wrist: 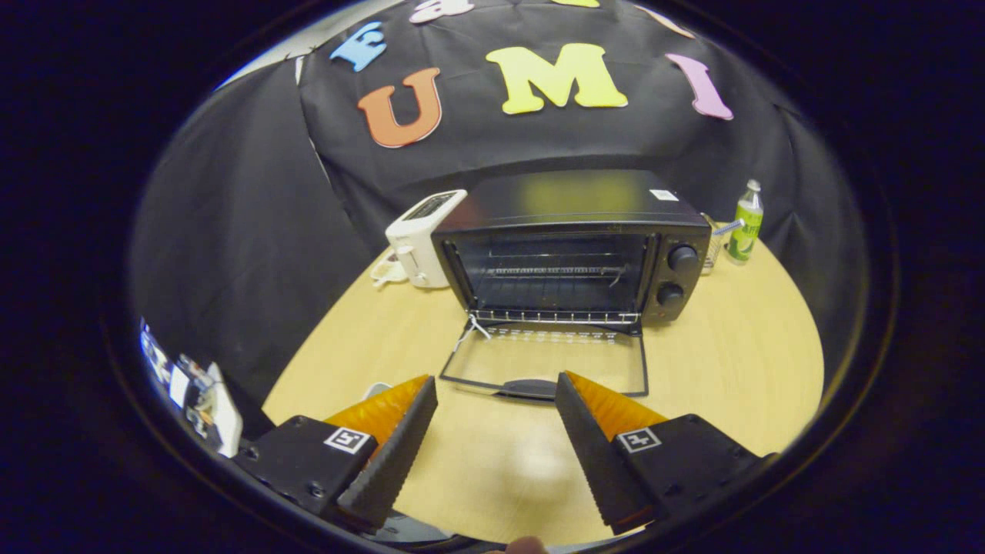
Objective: Open the toaster oven, put the food inside, and close the toaster oven door.
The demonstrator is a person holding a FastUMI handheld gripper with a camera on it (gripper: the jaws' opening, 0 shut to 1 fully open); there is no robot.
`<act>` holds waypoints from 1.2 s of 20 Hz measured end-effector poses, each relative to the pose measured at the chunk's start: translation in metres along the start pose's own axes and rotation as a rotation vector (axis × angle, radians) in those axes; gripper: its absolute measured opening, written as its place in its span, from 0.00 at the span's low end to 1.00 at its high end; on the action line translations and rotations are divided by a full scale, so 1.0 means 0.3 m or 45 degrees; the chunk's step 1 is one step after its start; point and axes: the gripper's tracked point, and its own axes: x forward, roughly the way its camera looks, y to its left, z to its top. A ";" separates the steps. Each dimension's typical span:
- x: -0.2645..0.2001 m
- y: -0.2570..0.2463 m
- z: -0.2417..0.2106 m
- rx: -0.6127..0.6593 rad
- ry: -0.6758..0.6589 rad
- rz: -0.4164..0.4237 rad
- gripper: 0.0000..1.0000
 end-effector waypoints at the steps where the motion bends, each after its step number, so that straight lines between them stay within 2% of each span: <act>1: -0.027 0.013 0.015 0.025 0.024 0.030 1.00; 5: -0.085 0.136 0.013 0.126 0.141 0.231 1.00; 8: -0.055 0.227 -0.047 0.251 0.247 0.346 1.00; 14: 0.076 0.330 -0.274 0.386 0.549 0.436 0.97; 22: 0.199 0.375 -0.409 0.493 0.724 0.447 0.74; 24: 0.198 0.388 -0.410 0.519 0.733 0.467 0.53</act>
